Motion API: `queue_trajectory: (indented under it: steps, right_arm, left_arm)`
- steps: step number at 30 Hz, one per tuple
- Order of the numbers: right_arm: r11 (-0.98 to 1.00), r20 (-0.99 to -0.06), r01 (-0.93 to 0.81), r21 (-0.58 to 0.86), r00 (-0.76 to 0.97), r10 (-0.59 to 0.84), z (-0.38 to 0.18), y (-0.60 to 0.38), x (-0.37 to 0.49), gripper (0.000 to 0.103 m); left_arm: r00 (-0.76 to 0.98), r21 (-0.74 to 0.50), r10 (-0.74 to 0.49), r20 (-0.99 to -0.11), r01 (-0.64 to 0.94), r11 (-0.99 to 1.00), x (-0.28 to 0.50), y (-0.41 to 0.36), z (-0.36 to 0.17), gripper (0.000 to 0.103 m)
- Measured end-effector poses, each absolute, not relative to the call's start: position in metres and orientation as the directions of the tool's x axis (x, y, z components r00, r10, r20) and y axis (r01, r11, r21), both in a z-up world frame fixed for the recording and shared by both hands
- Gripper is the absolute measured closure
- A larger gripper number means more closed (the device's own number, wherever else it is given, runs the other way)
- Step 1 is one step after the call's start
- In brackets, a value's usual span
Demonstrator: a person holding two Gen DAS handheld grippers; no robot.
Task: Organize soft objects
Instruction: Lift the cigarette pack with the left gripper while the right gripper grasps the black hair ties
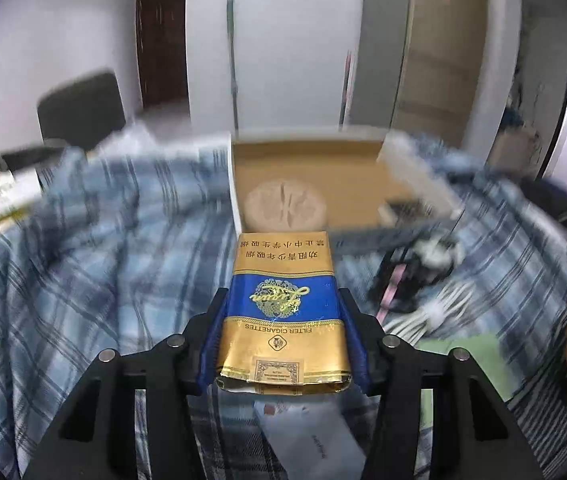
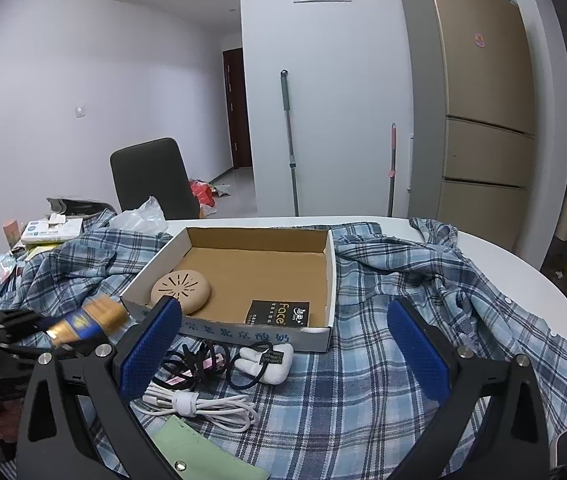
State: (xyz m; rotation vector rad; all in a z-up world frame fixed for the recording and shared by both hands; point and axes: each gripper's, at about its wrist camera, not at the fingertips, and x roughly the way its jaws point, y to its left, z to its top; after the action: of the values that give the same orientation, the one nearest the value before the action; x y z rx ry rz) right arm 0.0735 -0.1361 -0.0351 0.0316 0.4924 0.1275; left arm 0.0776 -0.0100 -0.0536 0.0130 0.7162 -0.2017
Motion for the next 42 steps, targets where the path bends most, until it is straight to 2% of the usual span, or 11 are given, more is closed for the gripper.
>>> queue_trajectory:
  steps: [6, 8, 11, 14, 18, 26, 37, 39, 42]
  right_arm:
    - [0.994, -0.462, -0.094, 0.057, 0.880, 0.110, -0.031, -0.140, 0.073, 0.000]
    - [0.993, -0.470, -0.101, 0.053, 0.875, 0.114, -0.027, -0.139, 0.073, 0.000]
    - [0.978, -0.529, -0.190, 0.086, 0.823, 0.207, -0.023, -0.131, 0.078, 0.000]
    - [0.940, -0.627, -0.300, 0.159, 0.705, 0.331, -0.032, -0.116, 0.086, 0.000]
    - [0.918, -0.717, -0.382, 0.104, 0.611, 0.335, -0.058, -0.089, 0.091, 0.001]
    - [0.783, -0.757, -0.622, -0.005, 0.514, 0.403, -0.071, -0.050, 0.109, 0.001]
    - [0.795, -0.804, -0.597, 0.113, 0.415, 0.426, -0.105, -0.050, 0.150, 0.001]
    - [0.800, -0.808, -0.586, 0.134, 0.403, 0.430, -0.111, -0.053, 0.154, 0.007]
    - [0.797, -0.812, -0.581, 0.164, 0.379, 0.444, -0.117, -0.056, 0.156, 0.023]
  left_arm:
    - [0.886, -0.039, -0.175, -0.429, 0.175, 0.984, 0.043, -0.004, -0.020, 0.049]
    - [0.910, -0.037, -0.168, -0.380, 0.167, 0.985, 0.037, -0.002, -0.014, 0.049]
    - [0.930, -0.026, -0.141, -0.340, 0.141, 0.990, 0.031, 0.000, -0.008, 0.049]
    - [0.931, -0.017, -0.128, -0.342, 0.130, 0.991, 0.030, 0.000, -0.007, 0.049]
    - [0.931, -0.014, -0.124, -0.344, 0.128, 0.992, 0.030, -0.001, -0.006, 0.049]
    - [0.922, -0.045, -0.126, -0.366, 0.117, 0.992, 0.032, 0.006, -0.011, 0.049]
    - [0.904, -0.064, -0.143, -0.404, 0.128, 0.990, 0.039, 0.009, -0.015, 0.048]
    - [0.896, -0.087, -0.153, -0.417, 0.128, 0.988, 0.043, 0.013, -0.017, 0.048]
    - [0.890, -0.100, -0.155, -0.428, 0.124, 0.987, 0.044, 0.015, -0.019, 0.048]
